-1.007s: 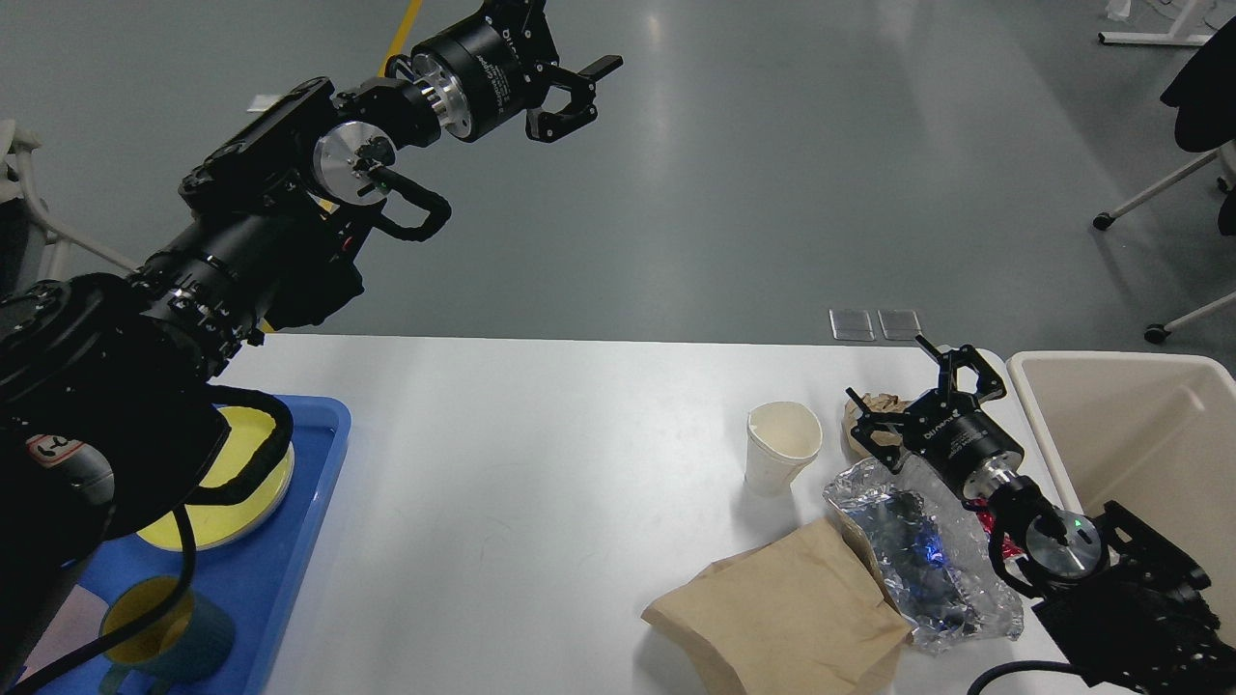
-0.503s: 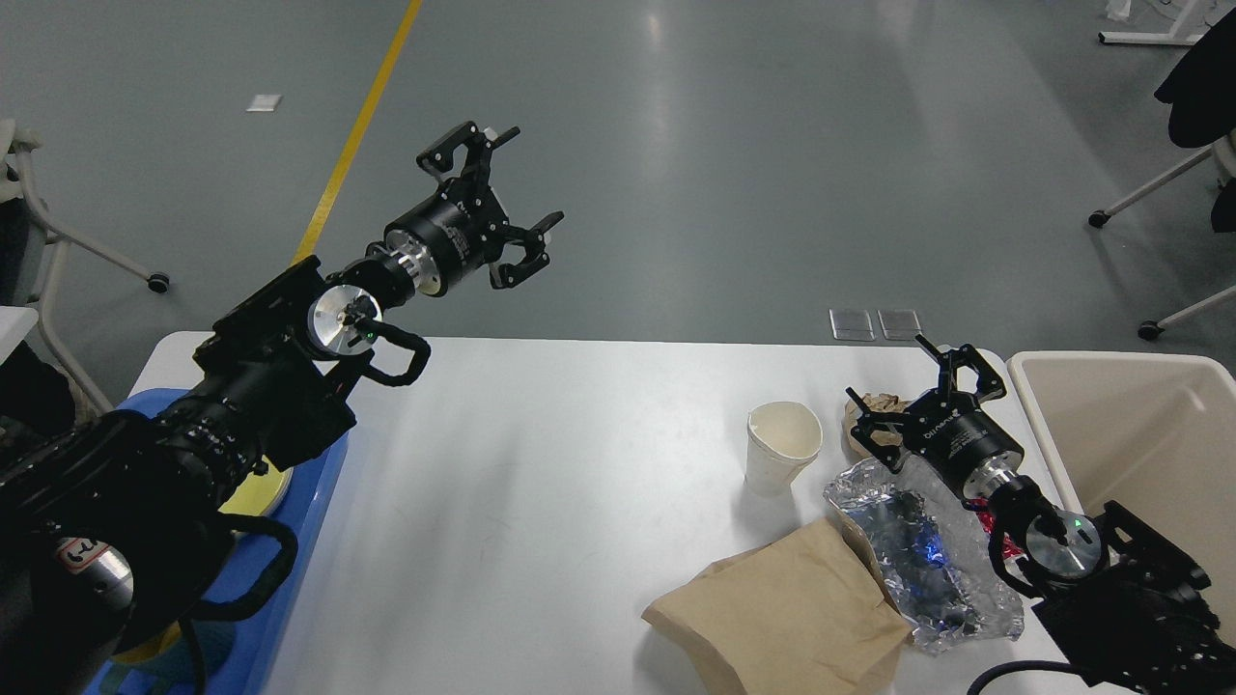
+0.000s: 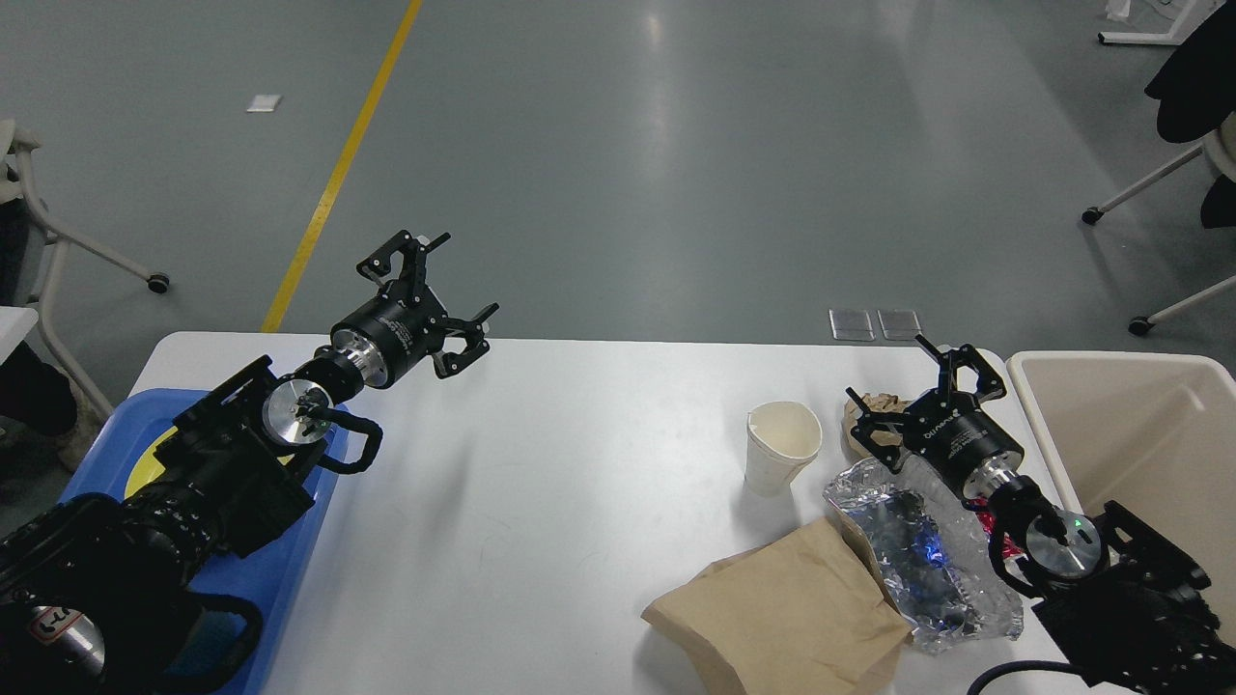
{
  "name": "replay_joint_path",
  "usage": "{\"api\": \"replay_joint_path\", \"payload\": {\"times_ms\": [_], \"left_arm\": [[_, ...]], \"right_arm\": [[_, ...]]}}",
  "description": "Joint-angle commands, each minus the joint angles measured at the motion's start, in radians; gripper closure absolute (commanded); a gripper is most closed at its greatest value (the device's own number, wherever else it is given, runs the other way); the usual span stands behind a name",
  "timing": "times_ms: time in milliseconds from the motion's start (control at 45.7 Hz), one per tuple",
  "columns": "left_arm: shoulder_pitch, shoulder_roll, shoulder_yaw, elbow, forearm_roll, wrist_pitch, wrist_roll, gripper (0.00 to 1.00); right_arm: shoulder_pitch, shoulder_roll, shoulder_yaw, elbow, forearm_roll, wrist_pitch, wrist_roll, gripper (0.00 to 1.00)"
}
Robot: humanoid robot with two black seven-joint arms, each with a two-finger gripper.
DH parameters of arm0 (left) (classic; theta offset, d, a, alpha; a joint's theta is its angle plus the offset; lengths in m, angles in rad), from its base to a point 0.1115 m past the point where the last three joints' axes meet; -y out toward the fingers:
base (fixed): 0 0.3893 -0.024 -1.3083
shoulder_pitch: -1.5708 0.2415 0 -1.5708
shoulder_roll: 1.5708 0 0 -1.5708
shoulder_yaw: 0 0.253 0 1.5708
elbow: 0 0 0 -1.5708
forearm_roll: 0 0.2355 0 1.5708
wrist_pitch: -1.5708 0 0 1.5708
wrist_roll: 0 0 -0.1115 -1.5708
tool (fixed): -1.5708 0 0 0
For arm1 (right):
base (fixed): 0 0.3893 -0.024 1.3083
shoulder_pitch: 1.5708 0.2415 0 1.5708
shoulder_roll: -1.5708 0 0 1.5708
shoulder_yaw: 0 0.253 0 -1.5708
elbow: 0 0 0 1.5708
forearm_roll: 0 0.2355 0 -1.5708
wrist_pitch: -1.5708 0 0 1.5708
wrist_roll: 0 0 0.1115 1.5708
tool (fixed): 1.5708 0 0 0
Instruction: Tidy desktop
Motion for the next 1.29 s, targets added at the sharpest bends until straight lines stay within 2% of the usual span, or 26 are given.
{"api": "replay_joint_path", "payload": {"times_ms": [0,263,482,788,1029,1270], "left_arm": [[0.026,-0.004,-0.002,0.000,0.000,0.023,-0.009,0.03],[0.033,-0.015,-0.003,-0.003,0.000,0.008,-0.015,0.03],[0.048,-0.015,-0.005,-0.009,0.000,0.005,-0.052,0.03],[0.053,-0.009,-0.006,-0.009,0.000,0.005,-0.052,0.03],[0.054,-0.012,-0.005,-0.010,0.000,0.003,-0.094,0.03],[0.054,-0.012,-0.005,-0.012,0.000,0.003,-0.094,0.03]], "right_arm": [[0.000,0.000,0.000,0.000,0.000,0.000,0.000,0.00],[0.000,0.000,0.000,0.000,0.000,0.000,0.000,0.00],[0.000,0.000,0.000,0.000,0.000,0.000,0.000,0.00],[0.000,0.000,0.000,0.000,0.000,0.000,0.000,0.00],[0.000,0.000,0.000,0.000,0.000,0.000,0.000,0.00],[0.000,0.000,0.000,0.000,0.000,0.000,0.000,0.00]]}}
